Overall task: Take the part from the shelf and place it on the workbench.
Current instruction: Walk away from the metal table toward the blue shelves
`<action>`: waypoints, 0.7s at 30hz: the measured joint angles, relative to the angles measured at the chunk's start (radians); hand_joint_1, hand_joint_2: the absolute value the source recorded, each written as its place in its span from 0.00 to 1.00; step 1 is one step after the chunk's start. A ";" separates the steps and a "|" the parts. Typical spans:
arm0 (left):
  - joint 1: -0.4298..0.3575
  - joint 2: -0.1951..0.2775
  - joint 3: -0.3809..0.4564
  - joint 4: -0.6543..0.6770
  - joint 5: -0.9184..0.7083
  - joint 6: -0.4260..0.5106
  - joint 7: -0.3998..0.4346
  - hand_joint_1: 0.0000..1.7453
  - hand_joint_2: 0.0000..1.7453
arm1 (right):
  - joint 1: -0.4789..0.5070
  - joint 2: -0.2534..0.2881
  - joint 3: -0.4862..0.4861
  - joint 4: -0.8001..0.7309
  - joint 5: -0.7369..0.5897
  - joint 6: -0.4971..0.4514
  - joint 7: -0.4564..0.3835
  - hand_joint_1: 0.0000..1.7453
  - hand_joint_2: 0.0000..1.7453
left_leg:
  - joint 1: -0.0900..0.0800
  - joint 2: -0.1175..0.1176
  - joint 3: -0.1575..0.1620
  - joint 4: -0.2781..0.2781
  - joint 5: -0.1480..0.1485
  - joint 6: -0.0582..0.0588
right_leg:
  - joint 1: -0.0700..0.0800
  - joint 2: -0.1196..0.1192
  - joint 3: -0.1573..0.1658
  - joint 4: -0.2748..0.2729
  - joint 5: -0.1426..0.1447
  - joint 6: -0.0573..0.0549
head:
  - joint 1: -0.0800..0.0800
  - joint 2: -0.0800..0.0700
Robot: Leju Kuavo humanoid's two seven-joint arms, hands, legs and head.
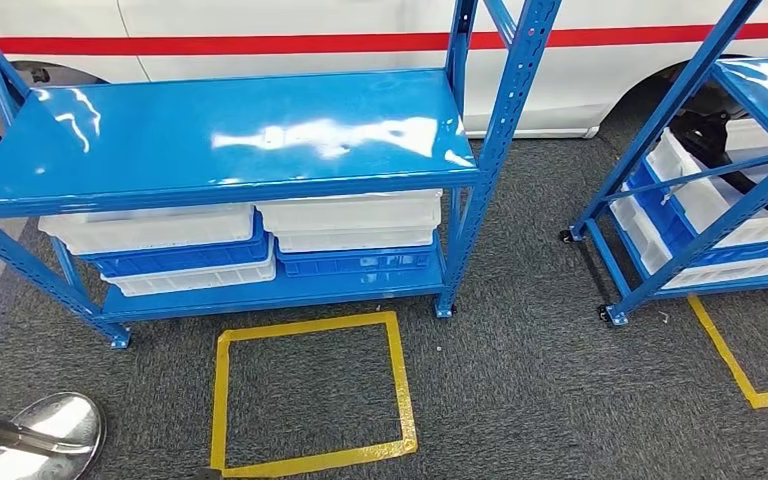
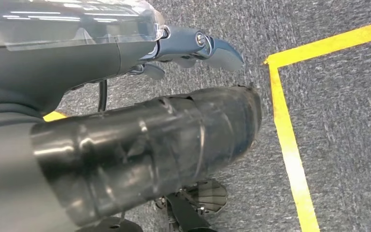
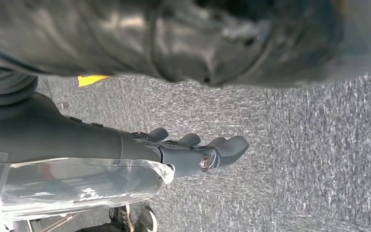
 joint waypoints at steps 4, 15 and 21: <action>0.000 0.000 0.000 0.000 -0.001 0.000 0.000 0.00 0.00 | 0.000 -0.001 0.000 0.000 0.000 0.000 0.000 0.00 0.00 | -0.002 -0.006 0.001 0.008 -0.006 -0.008 | 0.000 0.004 0.091 -0.198 0.114 -0.009 | 0.000 0.000; 0.001 0.000 0.001 0.000 -0.001 0.000 -0.002 0.00 0.00 | 0.000 -0.001 -0.001 0.000 0.003 0.001 0.000 0.00 0.00 | 0.002 -0.004 -0.124 0.284 -0.143 -0.053 | 0.002 -0.006 0.123 -0.277 0.134 -0.053 | -0.001 0.000; -0.002 0.001 0.001 0.000 -0.001 0.000 -0.001 0.00 0.00 | -0.001 -0.001 0.000 0.000 0.004 0.001 0.000 0.00 0.00 | -0.002 0.010 -0.001 0.022 -0.013 -0.039 | 0.007 -0.010 0.126 -0.267 0.125 -0.036 | -0.001 0.000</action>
